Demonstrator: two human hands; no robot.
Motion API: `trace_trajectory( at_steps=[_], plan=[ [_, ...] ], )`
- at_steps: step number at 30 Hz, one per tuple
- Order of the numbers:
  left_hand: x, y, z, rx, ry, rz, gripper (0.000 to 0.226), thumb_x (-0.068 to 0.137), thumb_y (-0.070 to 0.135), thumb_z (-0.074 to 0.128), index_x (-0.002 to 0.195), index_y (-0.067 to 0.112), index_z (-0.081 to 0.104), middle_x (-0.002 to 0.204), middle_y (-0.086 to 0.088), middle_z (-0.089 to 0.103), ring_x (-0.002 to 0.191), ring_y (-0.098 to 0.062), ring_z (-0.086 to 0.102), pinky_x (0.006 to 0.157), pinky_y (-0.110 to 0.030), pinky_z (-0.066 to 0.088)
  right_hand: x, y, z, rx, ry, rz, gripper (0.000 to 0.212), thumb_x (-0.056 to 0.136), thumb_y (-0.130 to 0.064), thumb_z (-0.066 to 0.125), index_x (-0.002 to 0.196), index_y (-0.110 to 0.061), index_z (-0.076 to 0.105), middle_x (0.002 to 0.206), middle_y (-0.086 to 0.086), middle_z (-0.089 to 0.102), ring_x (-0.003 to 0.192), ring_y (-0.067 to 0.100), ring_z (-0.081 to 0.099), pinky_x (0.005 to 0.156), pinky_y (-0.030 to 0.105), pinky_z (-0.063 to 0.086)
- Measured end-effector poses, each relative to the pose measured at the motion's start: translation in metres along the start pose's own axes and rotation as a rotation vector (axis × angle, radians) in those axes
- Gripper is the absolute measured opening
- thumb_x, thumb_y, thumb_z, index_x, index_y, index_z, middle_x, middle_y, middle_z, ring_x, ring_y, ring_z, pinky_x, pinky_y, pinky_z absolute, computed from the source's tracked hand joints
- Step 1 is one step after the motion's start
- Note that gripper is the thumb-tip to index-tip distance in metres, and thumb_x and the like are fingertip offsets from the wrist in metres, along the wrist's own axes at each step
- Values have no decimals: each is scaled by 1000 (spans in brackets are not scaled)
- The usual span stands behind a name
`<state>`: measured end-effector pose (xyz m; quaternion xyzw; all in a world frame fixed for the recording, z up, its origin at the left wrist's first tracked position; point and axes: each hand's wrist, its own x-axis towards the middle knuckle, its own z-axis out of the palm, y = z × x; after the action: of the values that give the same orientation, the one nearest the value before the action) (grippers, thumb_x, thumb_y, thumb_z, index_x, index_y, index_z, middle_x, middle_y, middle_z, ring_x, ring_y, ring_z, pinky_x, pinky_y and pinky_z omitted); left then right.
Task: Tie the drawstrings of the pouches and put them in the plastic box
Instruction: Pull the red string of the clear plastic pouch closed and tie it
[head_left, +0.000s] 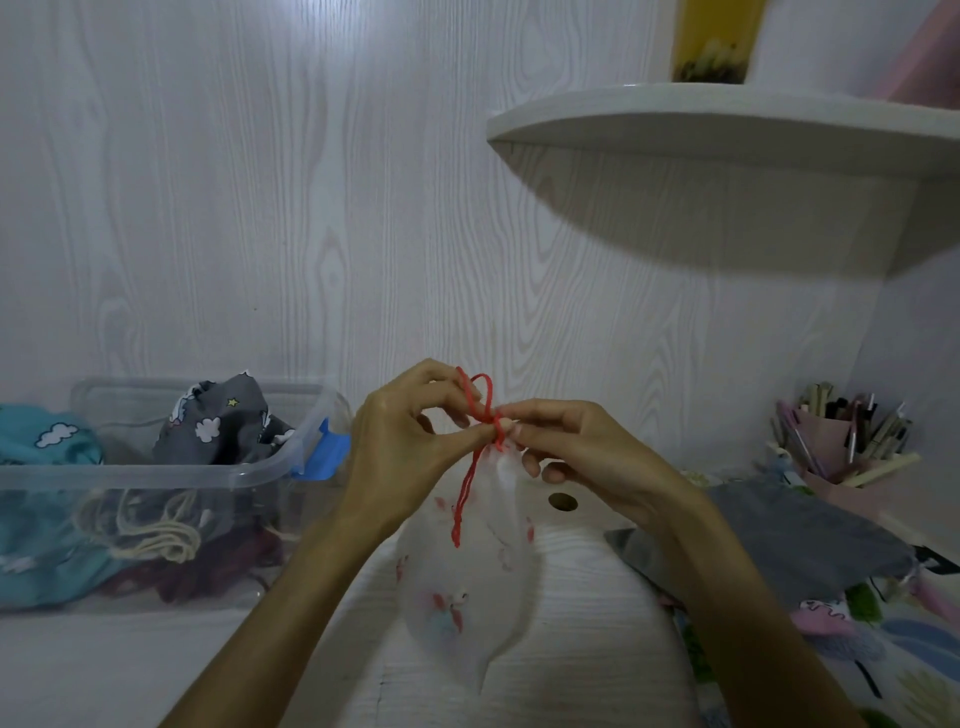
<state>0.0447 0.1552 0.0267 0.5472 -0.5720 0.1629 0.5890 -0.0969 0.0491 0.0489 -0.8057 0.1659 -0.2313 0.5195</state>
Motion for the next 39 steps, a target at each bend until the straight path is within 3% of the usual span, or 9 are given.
trace_trajectory(
  at_steps=[5,10,15,18,23,26,30,35,39],
  plan=[
    [2,2,-3,-138,-64,-60,14,61,35,78,70,26,70,74,5,65,68,-12,62,54,-10,41,-4,1,-4,-41,-99,-98,21,89,-20,59,107,-24,70,76,-10,67,55,3,49,51,17,36],
    [3,4,-4,-333,-137,-189,11,63,15,80,71,20,73,73,3,72,67,-8,68,62,-15,51,-6,2,-8,-123,-24,-168,26,78,-35,66,100,-25,74,82,7,71,58,6,52,56,16,41],
    [3,4,-7,-382,-217,-286,14,60,14,79,73,14,74,73,2,75,71,-12,73,68,-16,55,-3,1,-3,-270,25,-235,8,86,-24,64,91,-24,71,69,-18,68,56,1,58,68,17,51],
    [4,2,-11,-377,-271,-369,19,62,16,76,80,14,75,76,2,76,71,-11,73,62,-13,52,0,1,1,-319,87,-221,11,92,-23,58,92,-20,69,67,-16,66,61,7,65,77,29,55],
    [6,1,-11,-354,-270,-407,18,65,21,74,82,20,75,77,6,75,74,-11,72,60,-17,54,1,-3,5,-283,113,-190,12,93,-19,54,94,-17,66,90,-3,68,62,10,64,55,14,42],
    [5,3,-10,-385,-231,-435,18,62,24,75,79,19,75,76,4,75,74,-11,72,63,-20,57,1,-6,5,-190,94,-167,15,91,-14,52,84,-18,65,83,-1,67,60,8,61,54,21,42],
    [5,1,-14,-494,-336,-532,22,74,14,69,95,12,74,90,-3,76,87,-14,72,70,-22,58,3,-4,4,-101,25,-131,18,94,-13,51,84,-19,66,73,-4,63,57,6,55,51,16,41],
    [8,-3,-17,-442,-221,-632,18,83,19,67,99,13,74,90,-1,76,88,-11,71,68,-17,54,-4,-8,-9,-264,51,-125,15,98,-22,45,91,-23,59,80,-6,59,64,5,56,62,19,45],
    [12,-1,-14,-445,-191,-753,13,81,21,69,91,14,75,84,-1,76,78,-3,71,58,-11,50,-11,-12,-17,-652,114,-101,14,98,-25,42,92,-24,53,81,-10,57,68,4,54,68,21,45]
  ],
)
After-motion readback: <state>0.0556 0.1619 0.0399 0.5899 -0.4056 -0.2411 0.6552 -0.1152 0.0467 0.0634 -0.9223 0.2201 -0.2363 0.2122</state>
